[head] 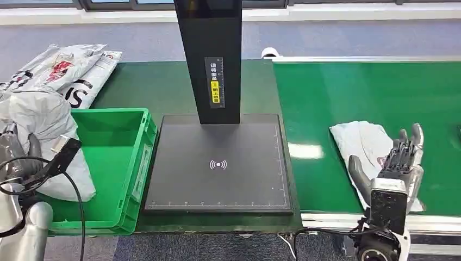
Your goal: Moved the parcel from conveyor to table for the left to box.
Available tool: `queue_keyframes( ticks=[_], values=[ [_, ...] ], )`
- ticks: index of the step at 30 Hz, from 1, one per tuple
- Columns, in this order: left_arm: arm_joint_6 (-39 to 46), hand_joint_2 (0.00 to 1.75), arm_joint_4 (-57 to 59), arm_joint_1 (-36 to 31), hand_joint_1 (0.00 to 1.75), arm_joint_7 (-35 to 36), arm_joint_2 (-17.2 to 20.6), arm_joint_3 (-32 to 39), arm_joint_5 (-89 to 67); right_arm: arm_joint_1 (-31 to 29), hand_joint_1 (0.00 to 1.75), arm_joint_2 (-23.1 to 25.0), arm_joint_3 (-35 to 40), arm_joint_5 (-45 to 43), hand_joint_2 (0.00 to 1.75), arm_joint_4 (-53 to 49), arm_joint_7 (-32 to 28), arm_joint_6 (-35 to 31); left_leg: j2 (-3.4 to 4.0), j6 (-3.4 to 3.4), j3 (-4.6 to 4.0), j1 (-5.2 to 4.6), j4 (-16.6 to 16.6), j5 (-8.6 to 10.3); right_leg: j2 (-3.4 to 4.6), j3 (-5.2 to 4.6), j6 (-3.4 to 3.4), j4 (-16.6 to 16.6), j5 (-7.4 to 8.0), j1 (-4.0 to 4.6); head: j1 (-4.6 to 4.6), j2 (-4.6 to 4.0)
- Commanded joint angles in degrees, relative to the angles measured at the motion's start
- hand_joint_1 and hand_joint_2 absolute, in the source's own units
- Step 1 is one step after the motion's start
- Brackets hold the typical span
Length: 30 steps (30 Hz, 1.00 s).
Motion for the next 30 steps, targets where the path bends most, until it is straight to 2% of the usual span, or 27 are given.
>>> queue_keyframes(
  ticks=[1,25,26,27,28,30],
  values=[
    [-0.8,1.75,0.5,-0.6,1.75,0.4,-2.8,4.7,-0.6,-1.3,0.0,0.8,-2.2,-0.2,1.75,0.5,0.3,0.2,-0.12,0.05,0.07,0.01,0.0,0.04,-0.19,0.12,0.02,-0.1,0.02,0.02,0.0,-0.02],
    [-0.8,1.75,0.9,-1.6,1.75,0.8,-3.2,4.0,-0.9,-1.7,0.0,0.8,-2.3,-0.1,1.75,0.4,0.3,0.3,-0.34,-0.01,0.07,0.05,0.0,0.1,-0.4,0.21,0.02,-0.1,0.02,0.01,0.0,0.0],
    [-3.3,1.75,1.8,-2.5,1.75,0.5,-3.2,3.4,0.7,-1.8,0.0,0.9,-2.5,-0.2,1.75,0.6,0.3,0.3,-0.33,-0.02,0.04,0.05,0.0,0.09,-0.38,0.17,0.02,-0.1,0.01,0.0,0.0,0.0],
    [-4.7,1.75,3.0,-2.9,0.72,0.5,-2.2,1.8,-0.7,-2.0,0.0,1.0,-2.5,-0.2,1.75,0.7,0.2,0.6,-0.31,-0.03,0.02,0.03,0.0,0.08,-0.34,0.12,0.02,0.0,0.01,-0.02,0.0,0.0],
    [-4.8,1.75,3.7,-3.3,0.0,0.7,-2.2,1.3,-0.7,-2.2,0.0,1.1,-2.6,-0.2,1.75,0.9,0.2,0.7,-0.4,-0.01,0.06,0.06,0.0,0.1,-0.46,0.22,0.02,-0.1,0.01,0.02,0.0,0.0],
    [-5.0,1.75,5.4,-4.0,0.0,0.9,-1.5,-0.6,-1.0,-2.7,0.0,1.4,-2.8,-0.1,1.75,1.2,0.2,1.1,-0.45,0.0,0.09,0.06,0.0,0.13,-0.52,0.26,0.02,-0.1,0.02,0.02,0.0,0.0]
  ],
)
